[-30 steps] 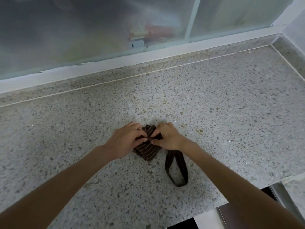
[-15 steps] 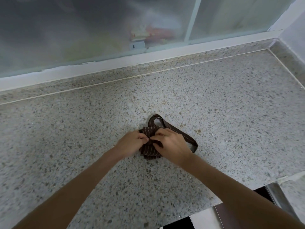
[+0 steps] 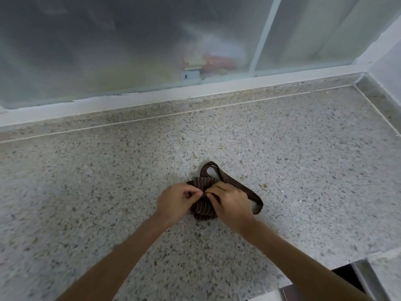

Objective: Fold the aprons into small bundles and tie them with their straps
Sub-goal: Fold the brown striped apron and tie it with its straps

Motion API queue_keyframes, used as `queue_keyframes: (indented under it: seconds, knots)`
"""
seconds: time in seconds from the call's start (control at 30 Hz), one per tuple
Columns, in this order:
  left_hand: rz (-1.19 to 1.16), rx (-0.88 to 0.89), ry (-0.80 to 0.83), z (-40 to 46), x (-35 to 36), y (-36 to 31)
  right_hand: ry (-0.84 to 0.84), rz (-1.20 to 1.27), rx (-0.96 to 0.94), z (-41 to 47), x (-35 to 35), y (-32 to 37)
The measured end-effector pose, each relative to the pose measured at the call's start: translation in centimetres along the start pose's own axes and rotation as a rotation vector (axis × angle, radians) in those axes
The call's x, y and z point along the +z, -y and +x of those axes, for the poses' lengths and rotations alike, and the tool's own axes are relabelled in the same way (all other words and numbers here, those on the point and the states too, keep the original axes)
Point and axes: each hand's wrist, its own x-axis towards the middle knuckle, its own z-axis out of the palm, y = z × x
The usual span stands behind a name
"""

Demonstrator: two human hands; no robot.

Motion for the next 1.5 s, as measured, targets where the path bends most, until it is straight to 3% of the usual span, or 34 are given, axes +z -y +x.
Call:
queue_keyframes:
  seconds: [0.13, 0.43, 0.7, 0.83, 0.9, 1.1, 1.27, 1.33, 1.4, 1.5]
  knots:
    - [0.205, 0.013, -0.01, -0.4, -0.7, 0.1, 0.077, 0.001, -0.046, 0.9, -0.5, 0.2]
    - [0.255, 0.026, -0.023, -0.5, -0.6, 0.4, 0.099, -0.231, -0.194, 1.1, 0.1, 1.6]
    - [0.433, 0.096, 0.02, -1.0, -0.7, 0.1, 0.384, 0.305, 0.343, 2.3, -1.2, 2.3]
    - [0.423, 0.125, -0.016, -1.3, -0.1, 0.6, 0.761, 0.282, 0.406, 4.7, -2.2, 3.2]
    - [0.388, 0.133, -0.037, -1.3, 0.0, 0.9, 0.808, 0.372, 0.429, 5.6, -2.8, 2.4]
    - [0.261, 0.041, -0.1, -1.4, -0.4, 0.7, 0.361, 0.311, 0.459, 4.4, -1.8, 1.8]
    - [0.379, 0.172, -0.216, -1.9, -0.6, -0.3, 0.159, 0.264, 0.452, 3.2, -0.5, 2.0]
    - [0.476, 0.237, -0.186, -1.9, -0.5, -0.2, 0.108, 0.071, 0.312, 2.6, -0.2, 2.3]
    - [0.525, 0.243, -0.148, -1.8, -0.4, 0.0, -0.008, -0.128, 0.054, 1.8, 0.0, 2.2]
    - [0.652, 0.267, -0.116, -2.0, -0.1, 0.1, -0.121, -0.258, -0.203, 0.7, 0.0, 1.3]
